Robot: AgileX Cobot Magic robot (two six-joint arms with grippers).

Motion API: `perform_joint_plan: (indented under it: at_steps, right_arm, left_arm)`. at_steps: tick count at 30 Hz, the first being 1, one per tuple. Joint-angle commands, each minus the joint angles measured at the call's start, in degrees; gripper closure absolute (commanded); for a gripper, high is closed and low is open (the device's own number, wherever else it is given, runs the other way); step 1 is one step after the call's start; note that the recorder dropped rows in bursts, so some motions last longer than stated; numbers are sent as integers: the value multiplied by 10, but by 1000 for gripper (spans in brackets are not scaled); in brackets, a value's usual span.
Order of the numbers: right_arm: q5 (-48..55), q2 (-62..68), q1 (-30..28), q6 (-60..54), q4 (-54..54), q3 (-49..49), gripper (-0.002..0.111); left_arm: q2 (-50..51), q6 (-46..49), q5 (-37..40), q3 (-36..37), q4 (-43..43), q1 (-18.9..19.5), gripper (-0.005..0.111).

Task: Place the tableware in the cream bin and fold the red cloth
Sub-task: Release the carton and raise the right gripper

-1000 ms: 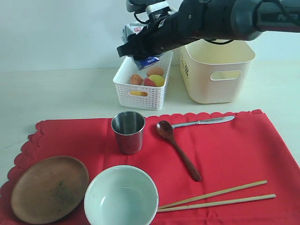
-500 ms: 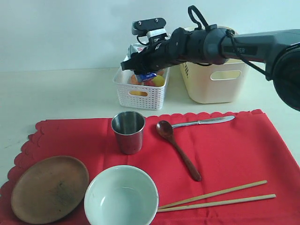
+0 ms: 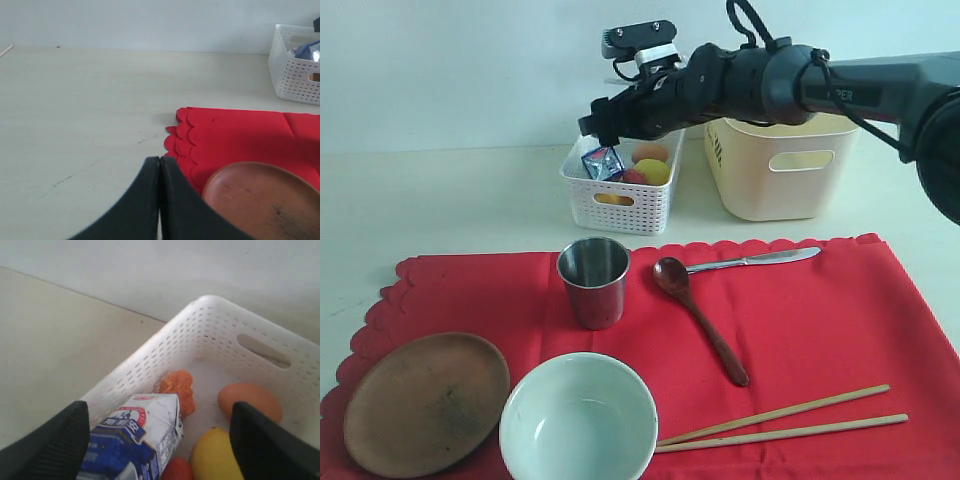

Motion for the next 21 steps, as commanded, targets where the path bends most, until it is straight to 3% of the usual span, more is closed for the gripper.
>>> perform_joint_plan:
  at_steps: [1, 15, 21]
  right_arm:
    - [22, -22, -4, -4, -6, -5, 33]
    - [185, -121, -4, 3, -23, -5, 40]
    - [277, -167, -4, 46, -103, -5, 45]
  left_arm:
    - [-4, -2, -6, 0, 0, 2, 107]
    - [-4, -2, -6, 0, 0, 2, 107]
    - [-4, -2, -6, 0, 0, 2, 107]
